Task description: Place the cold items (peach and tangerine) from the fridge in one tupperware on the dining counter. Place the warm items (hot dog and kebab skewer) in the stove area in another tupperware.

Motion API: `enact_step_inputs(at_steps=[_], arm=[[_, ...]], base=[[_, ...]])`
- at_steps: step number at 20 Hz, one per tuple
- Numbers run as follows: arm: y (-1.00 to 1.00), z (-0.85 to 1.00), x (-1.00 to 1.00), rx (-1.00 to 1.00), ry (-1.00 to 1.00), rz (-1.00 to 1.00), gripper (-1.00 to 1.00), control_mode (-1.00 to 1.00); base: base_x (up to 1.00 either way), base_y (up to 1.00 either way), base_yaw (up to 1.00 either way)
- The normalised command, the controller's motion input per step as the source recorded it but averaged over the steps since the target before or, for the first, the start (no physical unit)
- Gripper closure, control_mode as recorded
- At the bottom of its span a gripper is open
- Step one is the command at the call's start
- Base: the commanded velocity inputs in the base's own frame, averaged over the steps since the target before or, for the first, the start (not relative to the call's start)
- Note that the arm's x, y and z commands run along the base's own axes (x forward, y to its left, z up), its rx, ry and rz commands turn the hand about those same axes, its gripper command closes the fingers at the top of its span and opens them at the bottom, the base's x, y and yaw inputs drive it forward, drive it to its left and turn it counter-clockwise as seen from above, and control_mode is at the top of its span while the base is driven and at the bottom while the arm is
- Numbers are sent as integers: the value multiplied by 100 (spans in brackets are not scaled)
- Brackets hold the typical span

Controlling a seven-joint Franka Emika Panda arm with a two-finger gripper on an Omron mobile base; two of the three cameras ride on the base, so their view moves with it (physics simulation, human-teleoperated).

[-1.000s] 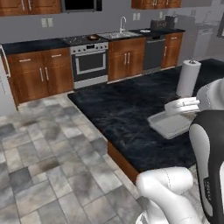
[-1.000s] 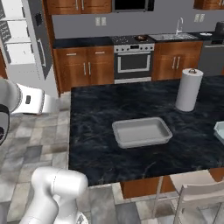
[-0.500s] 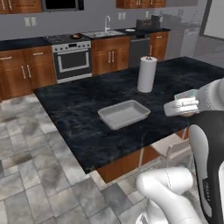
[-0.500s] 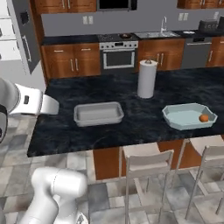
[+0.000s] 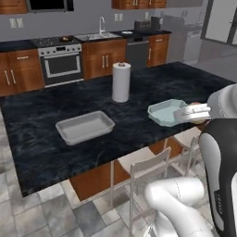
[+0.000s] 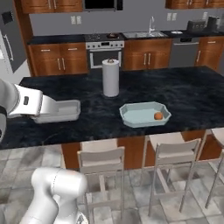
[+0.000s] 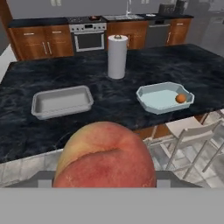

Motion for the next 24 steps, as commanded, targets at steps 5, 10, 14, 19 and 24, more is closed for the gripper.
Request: enact_step_inputs(at_steps=[5,10,14,19,24], arm=[[0,0,0,0,0,0,100,100],[0,0,0,0,0,0,100,100],[0,0,0,0,0,0,100,100],[0,0,0,0,0,0,100,100],[-27,-12,47,5,8,9,100,-100]], base=[[37,-100,19],[47,-87,27],[91,-37,39],[93,-18,40],[34,-9,13]])
